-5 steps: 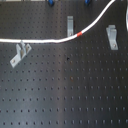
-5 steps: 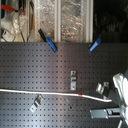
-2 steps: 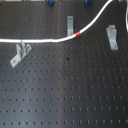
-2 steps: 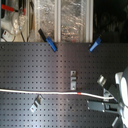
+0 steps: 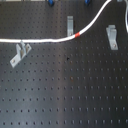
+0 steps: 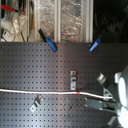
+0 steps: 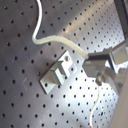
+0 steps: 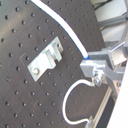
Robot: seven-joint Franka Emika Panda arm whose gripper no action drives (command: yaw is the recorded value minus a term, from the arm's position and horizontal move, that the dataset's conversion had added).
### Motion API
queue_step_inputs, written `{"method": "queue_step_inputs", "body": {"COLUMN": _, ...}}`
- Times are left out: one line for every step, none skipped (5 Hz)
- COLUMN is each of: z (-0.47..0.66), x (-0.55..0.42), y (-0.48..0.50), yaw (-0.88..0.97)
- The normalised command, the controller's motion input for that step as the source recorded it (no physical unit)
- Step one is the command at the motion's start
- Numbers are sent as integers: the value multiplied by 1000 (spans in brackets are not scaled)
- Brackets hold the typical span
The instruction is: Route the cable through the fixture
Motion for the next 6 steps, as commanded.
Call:
{"method": "queue_step_inputs", "body": {"z": 0, "x": -1, "y": 11, "yaw": 0}}
{"method": "queue_step_inputs", "body": {"z": 20, "x": 0, "y": 0, "yaw": 0}}
{"method": "queue_step_inputs", "body": {"z": 349, "x": -89, "y": -3, "yaw": 66}}
{"method": "queue_step_inputs", "body": {"z": 49, "x": 0, "y": 1, "yaw": 0}}
{"method": "queue_step_inputs", "body": {"z": 233, "x": -438, "y": -4, "yaw": 223}}
{"method": "queue_step_inputs", "body": {"z": 0, "x": -11, "y": 32, "yaw": 0}}
